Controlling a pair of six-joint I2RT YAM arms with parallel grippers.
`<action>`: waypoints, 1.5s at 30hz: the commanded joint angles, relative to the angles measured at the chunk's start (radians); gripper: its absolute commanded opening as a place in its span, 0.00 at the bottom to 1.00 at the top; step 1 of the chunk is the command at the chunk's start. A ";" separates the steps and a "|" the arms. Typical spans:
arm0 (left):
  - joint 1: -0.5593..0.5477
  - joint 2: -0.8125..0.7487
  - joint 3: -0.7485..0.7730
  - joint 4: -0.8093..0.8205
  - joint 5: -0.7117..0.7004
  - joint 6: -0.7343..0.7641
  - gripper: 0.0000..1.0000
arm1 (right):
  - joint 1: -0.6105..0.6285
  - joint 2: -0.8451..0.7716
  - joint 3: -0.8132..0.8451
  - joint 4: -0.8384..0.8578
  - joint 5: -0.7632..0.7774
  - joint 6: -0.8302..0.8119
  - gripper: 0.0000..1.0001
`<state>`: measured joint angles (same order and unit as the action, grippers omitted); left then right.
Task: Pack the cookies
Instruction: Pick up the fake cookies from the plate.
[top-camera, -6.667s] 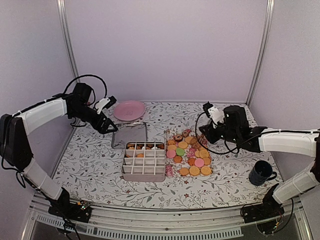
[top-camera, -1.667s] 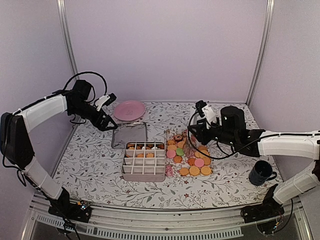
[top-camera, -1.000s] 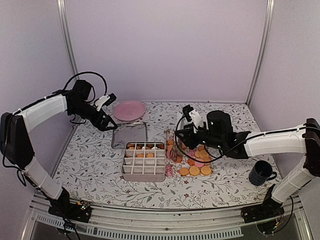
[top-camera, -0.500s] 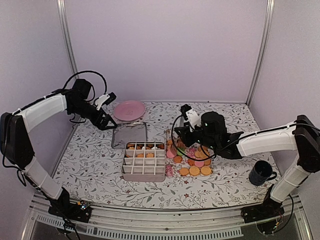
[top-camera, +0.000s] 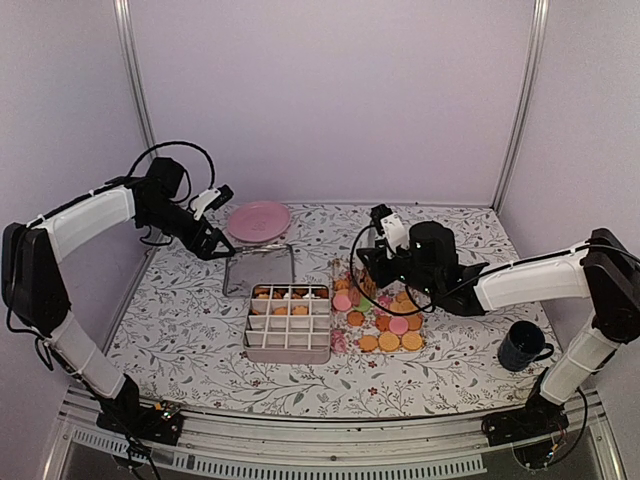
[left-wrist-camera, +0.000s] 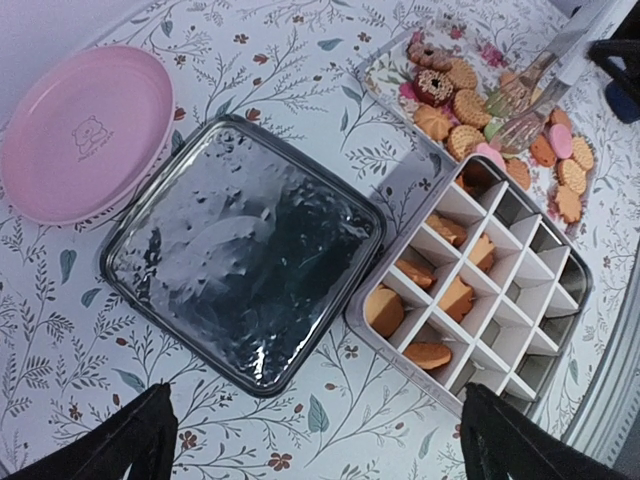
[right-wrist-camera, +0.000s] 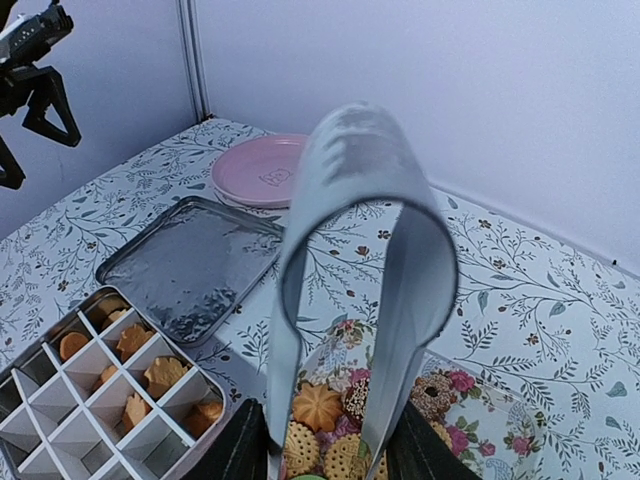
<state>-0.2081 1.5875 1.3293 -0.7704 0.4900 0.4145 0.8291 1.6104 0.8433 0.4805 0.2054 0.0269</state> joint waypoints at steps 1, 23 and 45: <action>0.009 0.005 0.021 -0.008 0.016 -0.003 0.99 | -0.005 -0.015 -0.031 0.026 -0.045 0.021 0.40; 0.010 -0.001 0.019 -0.013 0.018 -0.003 0.99 | -0.005 -0.045 -0.117 0.061 -0.171 0.096 0.41; 0.009 0.003 0.040 -0.025 0.022 -0.008 0.99 | -0.004 -0.081 -0.138 0.032 -0.126 0.060 0.41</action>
<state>-0.2081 1.5879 1.3411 -0.7818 0.4976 0.4141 0.8242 1.4960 0.6785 0.5251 0.0662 0.0818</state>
